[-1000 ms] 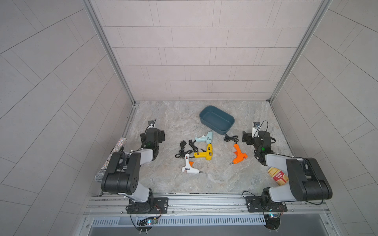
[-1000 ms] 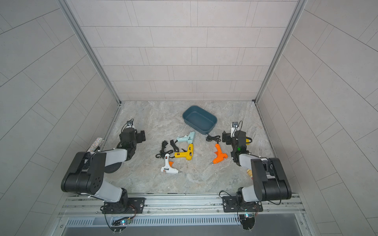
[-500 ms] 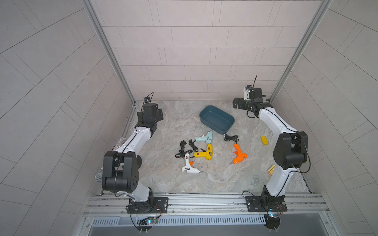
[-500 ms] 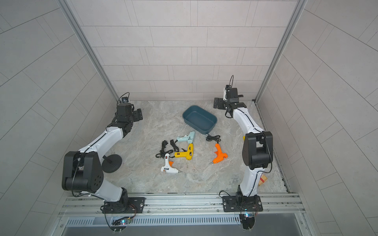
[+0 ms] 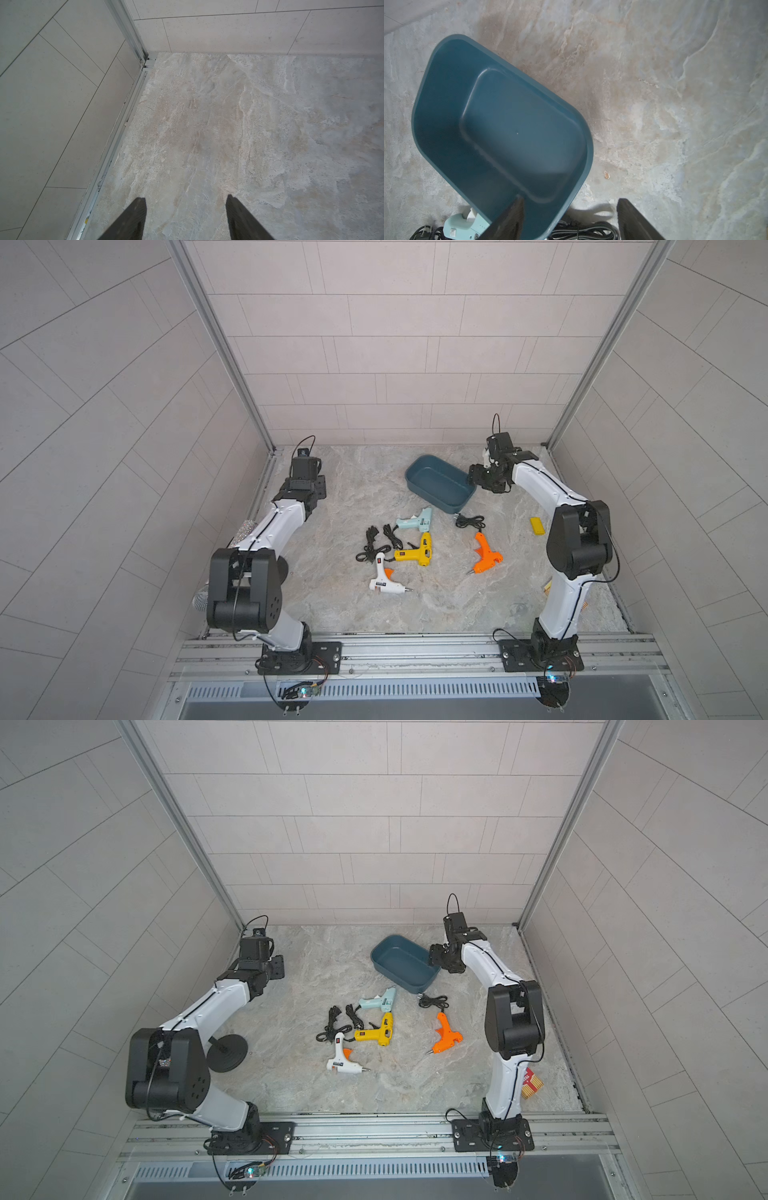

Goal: Put the hot melt glue gun into the storage box
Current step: Adjust the storage box at the center of the board.

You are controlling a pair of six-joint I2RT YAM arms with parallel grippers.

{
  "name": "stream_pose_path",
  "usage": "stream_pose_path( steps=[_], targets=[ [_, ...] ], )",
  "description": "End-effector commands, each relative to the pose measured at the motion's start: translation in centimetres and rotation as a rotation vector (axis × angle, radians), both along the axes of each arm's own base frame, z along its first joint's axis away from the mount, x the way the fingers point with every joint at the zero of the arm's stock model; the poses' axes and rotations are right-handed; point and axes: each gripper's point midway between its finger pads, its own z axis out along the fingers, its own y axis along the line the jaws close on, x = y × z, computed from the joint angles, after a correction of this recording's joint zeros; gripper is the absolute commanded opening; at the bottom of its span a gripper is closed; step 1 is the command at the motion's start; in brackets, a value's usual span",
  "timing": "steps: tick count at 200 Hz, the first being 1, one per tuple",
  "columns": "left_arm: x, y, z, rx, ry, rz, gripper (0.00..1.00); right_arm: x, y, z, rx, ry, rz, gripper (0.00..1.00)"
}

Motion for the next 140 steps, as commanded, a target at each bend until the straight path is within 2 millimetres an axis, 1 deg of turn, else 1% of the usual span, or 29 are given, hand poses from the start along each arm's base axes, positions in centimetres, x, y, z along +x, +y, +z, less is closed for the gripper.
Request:
stream_pose_path(
  steps=[1, 23, 41, 58, 76, 94, 110, 128, 140],
  targets=[
    [-1.0, 0.5, -0.1, 0.002, 0.022, 0.028, 0.68, -1.0, -0.3, -1.9, -0.015, 0.1, -0.091, 0.74],
    [-1.2, 0.7, -0.7, -0.011, 0.049, 0.056, 0.67, -0.5, -0.2, -2.6, -0.013, 0.13, -0.133, 0.72],
    [-1.3, 0.7, -1.3, -0.038, 0.08, 0.084, 0.64, -0.2, 0.1, -4.0, -0.001, 0.178, -0.158, 0.7],
    [-1.5, 0.3, -1.9, -0.069, 0.11, 0.086, 0.59, -0.1, 0.1, -4.7, 0.007, 0.198, -0.185, 0.65],
    [-2.2, -0.1, -1.8, -0.087, 0.13, 0.095, 0.57, -0.2, 0.0, -5.1, 0.009, 0.205, -0.201, 0.58],
    [-3.1, -0.7, -1.4, -0.097, 0.153, 0.07, 0.53, -0.3, 0.1, -5.6, 0.01, 0.213, -0.2, 0.49],
    [-4.2, -1.2, -0.8, -0.073, 0.162, 0.029, 0.53, -0.3, 0.0, -6.2, 0.005, 0.223, -0.195, 0.4],
    [-5.8, -1.1, -0.1, -0.08, 0.131, 0.035, 0.52, -0.2, 0.0, -6.9, 0.003, 0.234, -0.193, 0.27],
    [-7.0, -1.0, 0.3, -0.102, 0.109, 0.058, 0.52, -0.1, 0.1, -6.9, 0.004, 0.238, -0.188, 0.2]
  ],
)
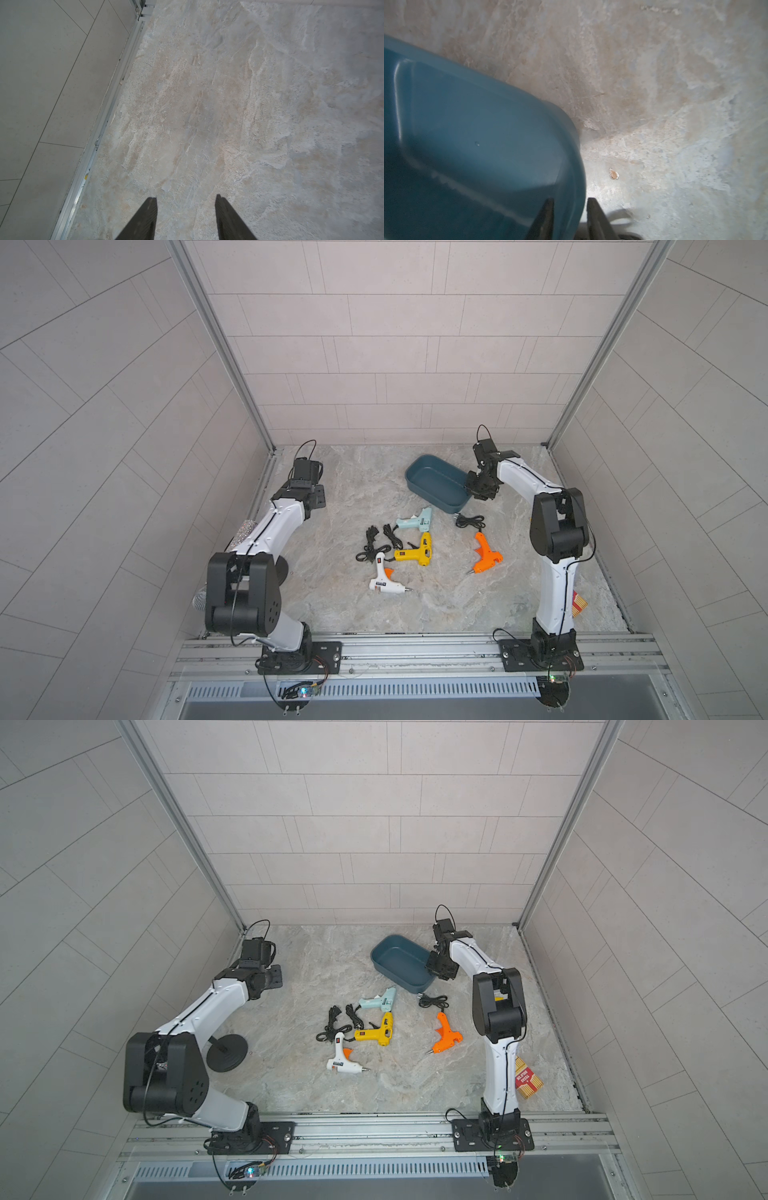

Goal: Put the hot melt glue gun into the storage box
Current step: Adjust the storage box at the center of the board.

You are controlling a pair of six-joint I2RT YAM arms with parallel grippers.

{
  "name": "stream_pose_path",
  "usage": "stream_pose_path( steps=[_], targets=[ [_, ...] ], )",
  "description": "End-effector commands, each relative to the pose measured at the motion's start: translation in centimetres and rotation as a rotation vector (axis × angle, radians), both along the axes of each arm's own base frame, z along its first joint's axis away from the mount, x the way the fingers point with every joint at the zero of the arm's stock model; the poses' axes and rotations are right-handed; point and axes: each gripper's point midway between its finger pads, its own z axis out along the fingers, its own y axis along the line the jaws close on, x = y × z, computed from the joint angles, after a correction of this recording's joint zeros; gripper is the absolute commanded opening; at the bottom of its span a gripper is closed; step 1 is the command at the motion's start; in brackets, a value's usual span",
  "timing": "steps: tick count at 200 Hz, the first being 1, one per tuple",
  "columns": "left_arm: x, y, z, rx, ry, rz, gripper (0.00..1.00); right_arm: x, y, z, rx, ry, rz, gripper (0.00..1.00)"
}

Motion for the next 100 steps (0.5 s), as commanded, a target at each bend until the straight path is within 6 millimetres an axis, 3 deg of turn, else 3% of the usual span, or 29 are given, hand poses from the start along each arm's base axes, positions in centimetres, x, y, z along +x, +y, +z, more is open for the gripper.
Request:
stream_pose_path(
  steps=[1, 45, 82, 100],
  targets=[
    [-2.7, -0.2, 1.7, -0.024, -0.034, 0.016, 0.52, -0.2, -0.3, -1.1, -0.017, 0.039, -0.004, 0.2],
    [-6.6, -1.5, 1.3, -0.079, -0.035, 0.038, 0.51, -0.2, -0.2, -1.6, -0.035, 0.078, 0.026, 0.0],
    [-10.0, -3.5, 2.3, -0.045, -0.015, -0.061, 0.54, 1.1, 0.0, -0.1, -0.06, 0.057, 0.035, 0.0],
    [-12.1, -3.5, 2.3, -0.049, 0.028, -0.068, 0.54, 2.0, 0.1, 1.1, -0.062, 0.032, 0.032, 0.0]
  ],
)
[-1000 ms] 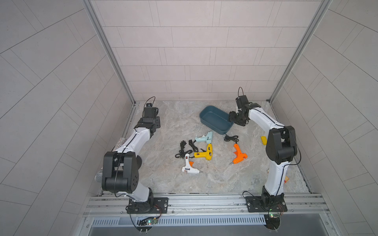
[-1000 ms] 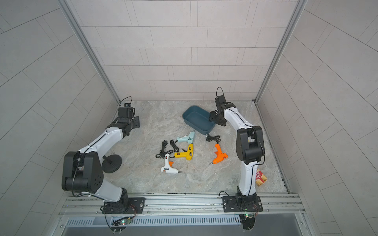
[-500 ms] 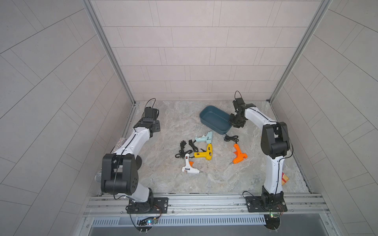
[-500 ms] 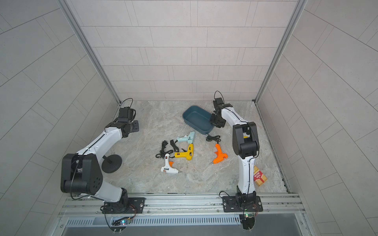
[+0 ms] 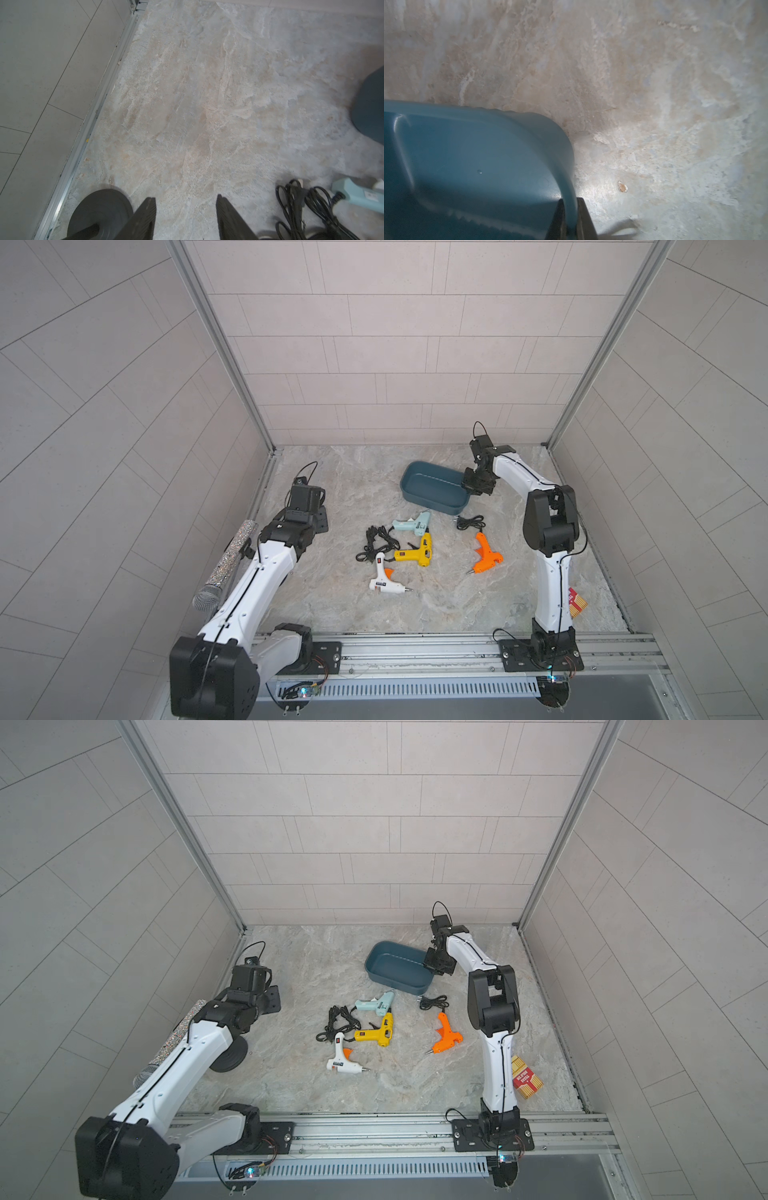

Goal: Put the hot melt glue gun into the storage box
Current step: Adjust the storage box at the center of the board.

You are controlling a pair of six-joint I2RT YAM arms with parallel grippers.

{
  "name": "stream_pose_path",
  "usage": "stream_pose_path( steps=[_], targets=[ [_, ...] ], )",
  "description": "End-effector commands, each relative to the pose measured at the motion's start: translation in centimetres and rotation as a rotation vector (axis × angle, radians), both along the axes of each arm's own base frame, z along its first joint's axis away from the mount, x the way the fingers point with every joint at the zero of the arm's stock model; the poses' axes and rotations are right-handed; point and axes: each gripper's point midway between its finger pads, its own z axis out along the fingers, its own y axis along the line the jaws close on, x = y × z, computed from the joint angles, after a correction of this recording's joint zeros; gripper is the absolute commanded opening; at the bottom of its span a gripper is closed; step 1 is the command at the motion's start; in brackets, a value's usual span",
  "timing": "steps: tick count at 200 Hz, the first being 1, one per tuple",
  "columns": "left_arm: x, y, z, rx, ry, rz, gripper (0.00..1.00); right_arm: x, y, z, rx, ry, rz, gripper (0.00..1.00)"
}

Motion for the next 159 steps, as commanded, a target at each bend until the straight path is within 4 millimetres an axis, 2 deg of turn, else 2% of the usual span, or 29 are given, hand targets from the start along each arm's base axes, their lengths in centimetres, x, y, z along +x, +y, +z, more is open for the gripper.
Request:
stream_pose_path(
  steps=[1, 19, 35, 75, 124, 159],
  targets=[
    [-3.4, 0.2, -0.3, 0.018, 0.077, -0.007, 0.54, 0.2, -0.4, 0.9, -0.047, 0.009, 0.005, 0.0],
    [-4.5, 0.8, -0.2, 0.039, 0.09, -0.004, 0.57, 0.7, 0.0, 1.7, -0.06, 0.012, 0.029, 0.0],
    [-4.3, 0.6, -0.1, 0.055, 0.123, -0.03, 0.58, 0.9, 0.2, 1.7, -0.069, 0.028, 0.054, 0.0],
    [-1.9, -1.4, -0.6, 0.028, 0.278, -0.107, 0.57, 1.4, 1.6, 1.3, -0.08, 0.056, 0.171, 0.0],
    [1.3, -3.0, -0.4, -0.007, 0.349, -0.137, 0.61, -0.3, 5.0, -1.0, -0.007, 0.115, 0.341, 0.0],
    [2.8, -4.7, -0.8, -0.081, 0.394, -0.174, 0.61, -1.0, 7.7, -1.2, 0.06, 0.109, 0.438, 0.0]
  ],
)
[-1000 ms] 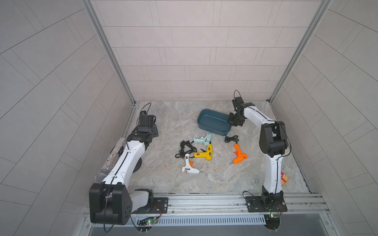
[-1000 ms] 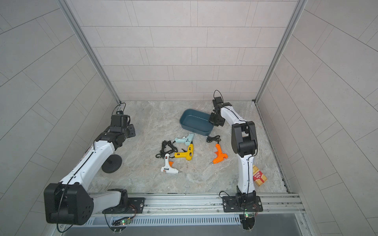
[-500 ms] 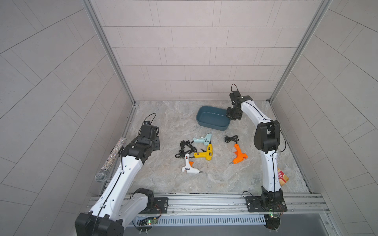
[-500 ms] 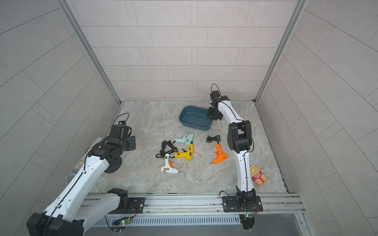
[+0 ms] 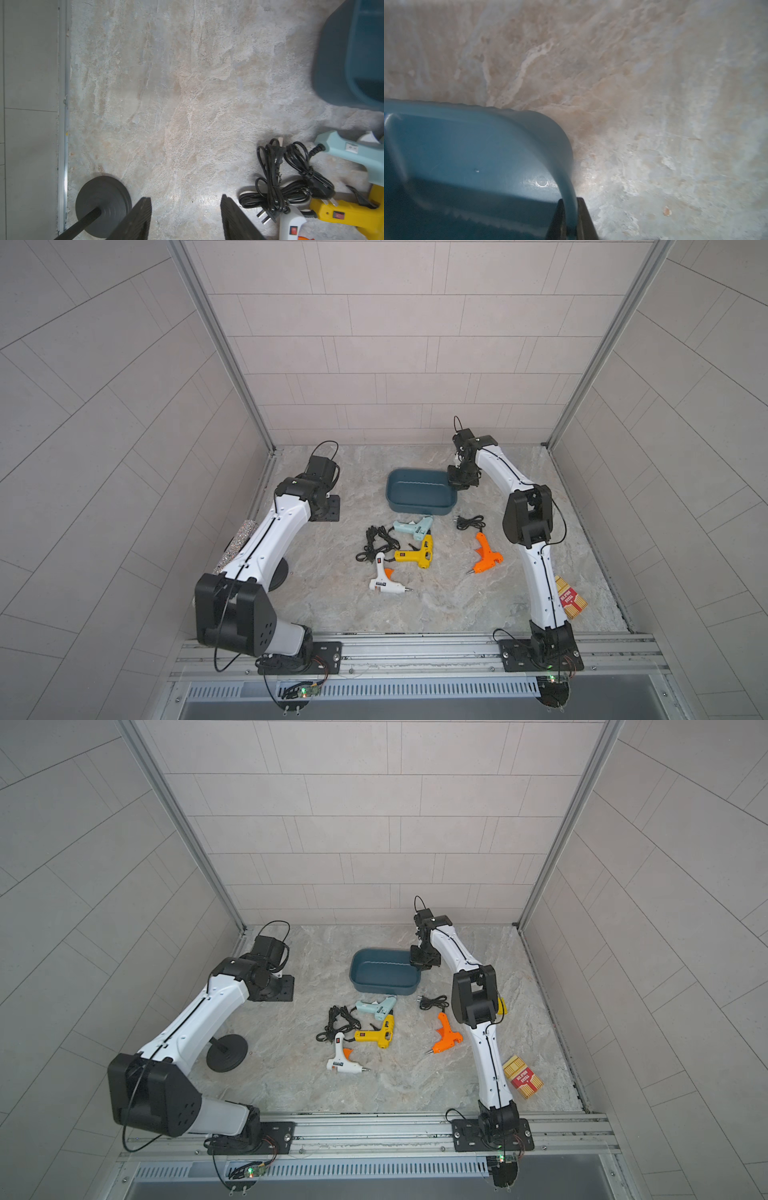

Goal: Put the hot melt glue gun into the storage box
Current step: Adjust the storage box at the center of the board, then pick up the hot melt adhesive gun from the center of the board.

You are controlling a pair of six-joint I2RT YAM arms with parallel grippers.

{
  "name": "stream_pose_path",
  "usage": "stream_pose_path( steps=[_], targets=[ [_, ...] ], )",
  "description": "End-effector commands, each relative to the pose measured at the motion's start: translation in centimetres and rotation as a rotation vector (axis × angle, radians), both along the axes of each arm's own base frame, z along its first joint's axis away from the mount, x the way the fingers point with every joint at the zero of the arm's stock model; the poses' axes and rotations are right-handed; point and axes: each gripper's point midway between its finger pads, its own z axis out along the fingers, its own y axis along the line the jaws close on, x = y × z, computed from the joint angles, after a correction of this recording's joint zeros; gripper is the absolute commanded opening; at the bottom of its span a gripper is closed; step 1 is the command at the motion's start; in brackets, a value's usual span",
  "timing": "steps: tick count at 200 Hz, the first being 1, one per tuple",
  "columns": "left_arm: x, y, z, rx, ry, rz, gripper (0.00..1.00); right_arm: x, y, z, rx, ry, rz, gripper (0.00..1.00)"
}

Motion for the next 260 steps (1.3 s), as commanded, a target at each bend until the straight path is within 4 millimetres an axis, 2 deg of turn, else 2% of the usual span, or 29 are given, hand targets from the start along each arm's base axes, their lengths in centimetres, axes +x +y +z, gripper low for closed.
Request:
stream_pose_path(
  steps=[1, 35, 67, 87, 98, 111, 122, 140, 157, 180, 223, 248, 260],
  targets=[
    [-0.1, -1.3, -0.2, -0.056, 0.059, -0.027, 0.61, -2.1, 2.3, -1.1, 0.051, 0.068, 0.111, 0.0],
    [0.0, -1.7, -1.1, -0.086, 0.096, -0.001, 0.6, -2.9, 5.1, -0.8, 0.078, 0.063, 0.175, 0.0],
    [-0.3, -1.2, -1.6, -0.061, 0.114, 0.024, 0.62, -3.3, 6.3, -0.4, 0.071, 0.061, 0.18, 0.0],
    [-0.2, -1.1, -1.7, -0.049, 0.118, 0.038, 0.64, -3.0, 5.5, 1.0, 0.027, 0.024, 0.16, 0.23],
    [-0.2, -1.0, -1.8, -0.048, 0.12, 0.045, 0.65, -2.7, 4.6, 2.8, -0.006, -0.017, 0.139, 0.38],
    [-0.2, -1.0, -1.8, -0.046, 0.12, 0.053, 0.65, -2.4, 3.5, 5.5, -0.043, -0.082, 0.099, 0.43],
    [-0.1, -0.9, -1.8, -0.044, 0.118, 0.06, 0.65, -2.3, 2.5, 7.6, -0.07, -0.125, 0.066, 0.54],
    [-0.1, -0.8, -1.7, -0.037, 0.11, 0.063, 0.66, -3.2, 0.7, 9.9, -0.103, -0.146, 0.0, 0.57],
    [-0.3, -0.8, -1.6, -0.038, 0.103, 0.06, 0.67, -4.9, -0.4, 10.6, -0.086, -0.139, -0.054, 0.58],
    [-0.9, -0.7, -1.5, -0.038, 0.093, 0.057, 0.7, -8.4, -1.6, 9.4, -0.057, -0.103, -0.14, 0.59],
    [-2.6, -0.9, -2.2, -0.05, 0.107, 0.017, 0.73, -17.6, -3.5, 4.0, -0.064, 0.076, -0.317, 0.64],
    [-2.5, -1.1, -1.5, -0.06, 0.083, -0.008, 0.75, -20.6, -4.9, 2.9, -0.1, 0.114, -0.377, 0.68],
    [-2.3, -1.9, -1.3, -0.105, 0.071, -0.007, 0.75, -21.6, -5.3, 2.7, -0.12, 0.136, -0.385, 0.69]
  ],
)
